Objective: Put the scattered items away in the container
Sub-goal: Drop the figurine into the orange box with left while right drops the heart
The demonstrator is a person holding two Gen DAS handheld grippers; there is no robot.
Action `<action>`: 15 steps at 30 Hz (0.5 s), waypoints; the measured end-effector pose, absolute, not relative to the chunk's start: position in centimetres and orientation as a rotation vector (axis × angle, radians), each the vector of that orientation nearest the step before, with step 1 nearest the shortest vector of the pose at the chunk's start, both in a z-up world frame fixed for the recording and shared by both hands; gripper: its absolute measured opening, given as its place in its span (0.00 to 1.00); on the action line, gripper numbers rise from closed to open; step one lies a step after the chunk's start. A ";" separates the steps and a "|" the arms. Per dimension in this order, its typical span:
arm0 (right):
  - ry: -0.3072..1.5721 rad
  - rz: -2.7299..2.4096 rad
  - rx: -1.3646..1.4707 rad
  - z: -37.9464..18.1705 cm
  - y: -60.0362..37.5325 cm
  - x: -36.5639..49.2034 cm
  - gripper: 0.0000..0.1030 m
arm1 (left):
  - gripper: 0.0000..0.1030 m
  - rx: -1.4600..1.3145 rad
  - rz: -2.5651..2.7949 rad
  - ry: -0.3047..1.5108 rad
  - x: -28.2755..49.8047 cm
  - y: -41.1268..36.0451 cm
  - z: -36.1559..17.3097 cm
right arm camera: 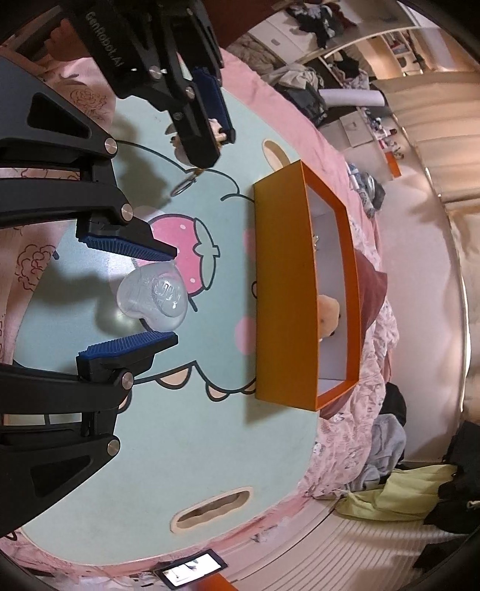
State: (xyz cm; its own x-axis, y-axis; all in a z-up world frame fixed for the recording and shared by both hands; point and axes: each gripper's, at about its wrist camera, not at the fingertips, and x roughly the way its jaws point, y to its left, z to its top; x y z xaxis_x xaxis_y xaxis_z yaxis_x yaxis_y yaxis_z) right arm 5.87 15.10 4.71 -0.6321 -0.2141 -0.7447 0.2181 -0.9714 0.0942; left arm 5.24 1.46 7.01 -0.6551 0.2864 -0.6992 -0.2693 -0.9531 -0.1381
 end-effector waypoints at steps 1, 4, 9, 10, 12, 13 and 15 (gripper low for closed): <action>0.015 -2.641 1.206 4.8 15.0 5.8 0.37 | 0.33 -1.105 2.611 -0.031 4.9 1.5 7.4; 0.036 -2.638 1.197 5.3 14.7 5.2 0.37 | 0.33 -1.084 2.624 -0.027 3.4 1.5 9.4; 0.022 -2.712 1.081 9.0 15.3 1.9 0.36 | 0.33 -1.085 2.630 -0.076 -1.7 1.4 12.8; 0.012 -2.715 1.063 9.9 15.5 0.7 0.36 | 0.33 -1.092 2.634 -0.086 -3.0 1.4 13.2; -0.014 -2.682 1.056 11.6 16.0 -2.6 0.36 | 0.33 -1.108 2.663 -0.079 -5.8 1.7 13.6; -0.036 -2.667 1.070 12.2 16.2 -4.5 0.37 | 0.33 -1.115 2.683 -0.069 -7.0 1.9 13.5; -0.056 -2.643 1.113 12.5 16.4 -7.3 0.37 | 0.33 -1.151 2.706 -0.051 -9.3 2.4 12.6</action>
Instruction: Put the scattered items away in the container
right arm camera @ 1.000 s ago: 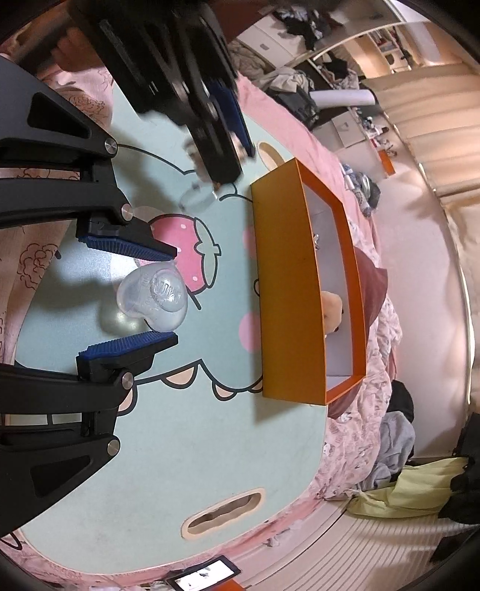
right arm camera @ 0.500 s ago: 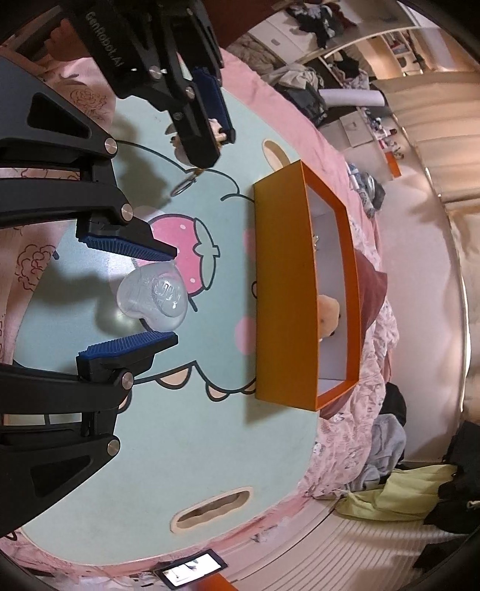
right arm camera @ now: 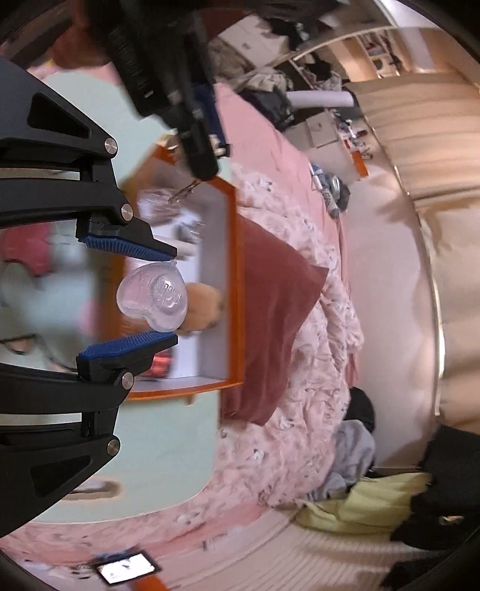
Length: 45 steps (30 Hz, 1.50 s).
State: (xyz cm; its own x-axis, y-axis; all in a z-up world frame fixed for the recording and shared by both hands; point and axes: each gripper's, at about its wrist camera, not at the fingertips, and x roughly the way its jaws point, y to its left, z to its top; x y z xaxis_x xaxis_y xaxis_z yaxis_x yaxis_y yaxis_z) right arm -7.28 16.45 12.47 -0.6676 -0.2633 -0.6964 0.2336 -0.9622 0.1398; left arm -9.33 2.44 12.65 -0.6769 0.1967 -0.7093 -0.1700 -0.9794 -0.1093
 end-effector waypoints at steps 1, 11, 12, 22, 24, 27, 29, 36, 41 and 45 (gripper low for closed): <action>-0.058 -2.634 1.140 12.3 16.5 -8.5 0.37 | 0.33 -1.176 2.701 -0.054 -10.2 2.6 12.0; 0.023 -2.635 1.333 7.9 15.8 -13.9 0.37 | 0.40 -1.270 2.652 -0.141 -13.0 2.1 7.8; 0.030 -2.639 1.331 7.7 15.7 -14.0 0.37 | 0.44 -1.251 2.662 -0.161 -12.9 1.9 8.1; -0.027 -2.735 1.206 10.0 16.8 -9.8 0.49 | 0.74 -1.138 2.739 -0.135 -7.3 0.7 11.5; -0.037 -2.748 1.188 10.4 16.8 -7.2 0.53 | 0.82 -1.108 2.759 -0.131 -4.7 0.5 11.3; -0.025 -2.755 1.190 10.0 16.1 -2.6 0.66 | 0.82 -1.182 2.739 -0.118 -1.5 0.5 9.2; -0.026 -2.736 1.223 9.1 15.8 -0.3 0.67 | 0.82 -1.243 2.705 -0.142 0.0 0.3 7.7; 0.036 -2.710 1.390 3.9 15.3 2.8 0.67 | 0.82 -1.371 2.747 -0.124 2.1 0.1 3.5; 0.051 -2.695 1.473 2.2 15.3 2.4 0.67 | 0.82 -1.444 2.716 -0.103 1.9 0.8 1.5; 0.073 -2.680 1.490 1.6 15.1 2.4 0.79 | 0.84 -1.448 2.762 -0.017 2.1 1.5 1.2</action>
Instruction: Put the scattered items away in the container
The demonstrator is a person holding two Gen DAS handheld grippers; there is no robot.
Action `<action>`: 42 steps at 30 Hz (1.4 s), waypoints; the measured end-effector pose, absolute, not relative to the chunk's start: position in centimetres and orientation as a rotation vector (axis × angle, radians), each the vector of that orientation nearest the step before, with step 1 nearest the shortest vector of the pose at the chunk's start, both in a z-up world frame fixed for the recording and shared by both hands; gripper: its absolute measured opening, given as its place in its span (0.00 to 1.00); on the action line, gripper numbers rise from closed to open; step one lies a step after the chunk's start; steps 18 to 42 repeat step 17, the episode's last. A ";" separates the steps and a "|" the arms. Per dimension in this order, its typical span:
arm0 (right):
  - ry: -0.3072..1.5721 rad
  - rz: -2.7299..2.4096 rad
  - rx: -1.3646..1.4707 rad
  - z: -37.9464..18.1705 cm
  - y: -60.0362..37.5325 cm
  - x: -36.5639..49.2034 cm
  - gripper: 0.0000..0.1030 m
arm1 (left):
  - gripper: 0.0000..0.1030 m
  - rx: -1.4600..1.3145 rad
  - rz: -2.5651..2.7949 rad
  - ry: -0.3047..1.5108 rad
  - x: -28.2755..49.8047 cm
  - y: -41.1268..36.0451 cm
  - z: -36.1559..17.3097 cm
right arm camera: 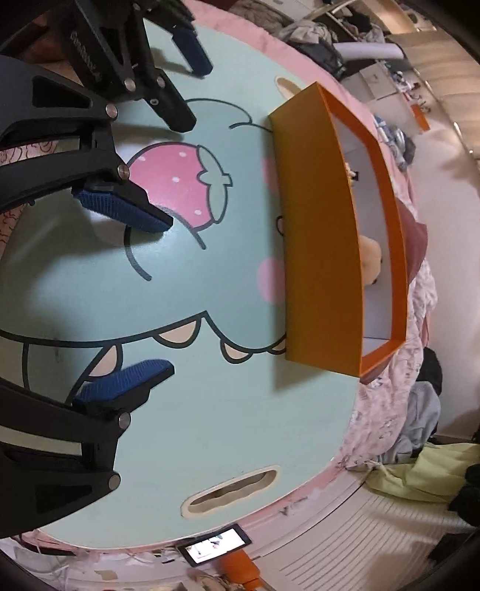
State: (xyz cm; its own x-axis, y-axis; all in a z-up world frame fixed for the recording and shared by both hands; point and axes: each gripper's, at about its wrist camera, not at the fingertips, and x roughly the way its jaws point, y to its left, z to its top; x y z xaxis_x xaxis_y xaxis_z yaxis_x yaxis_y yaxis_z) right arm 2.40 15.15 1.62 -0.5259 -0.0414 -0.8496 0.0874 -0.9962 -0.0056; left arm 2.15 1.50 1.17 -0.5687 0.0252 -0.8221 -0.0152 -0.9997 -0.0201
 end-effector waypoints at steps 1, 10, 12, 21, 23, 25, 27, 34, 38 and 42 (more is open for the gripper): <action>0.075 -2.677 1.496 1.6 15.1 2.4 0.82 | 0.86 -1.446 2.766 -0.022 2.1 1.4 1.1; 0.080 -2.663 1.522 1.2 15.2 2.7 0.99 | 1.00 -1.455 2.804 -0.053 1.5 0.3 0.3; 0.080 -2.662 1.521 1.2 15.2 2.8 0.99 | 1.00 -1.455 2.804 -0.053 1.5 0.3 0.3; 0.080 -2.662 1.521 1.2 15.2 2.8 0.99 | 1.00 -1.449 2.803 -0.052 1.5 0.2 0.3; 0.080 -2.662 1.521 1.2 15.2 2.8 0.99 | 1.00 -1.449 2.803 -0.052 1.5 0.2 0.3; 0.080 -2.662 1.521 1.2 15.2 2.8 0.99 | 1.00 -1.449 2.803 -0.052 1.5 0.2 0.3; 0.080 -2.662 1.521 1.2 15.2 2.8 0.99 | 1.00 -1.449 2.803 -0.052 1.5 0.2 0.3; 0.080 -2.662 1.521 1.2 15.2 2.8 0.99 | 1.00 -1.449 2.803 -0.052 1.5 0.2 0.3; 0.080 -2.662 1.521 1.2 15.2 2.8 0.99 | 1.00 -1.449 2.803 -0.052 1.5 0.2 0.3; 0.080 -2.662 1.521 1.2 15.2 2.8 0.99 | 1.00 -1.449 2.803 -0.052 1.5 0.2 0.3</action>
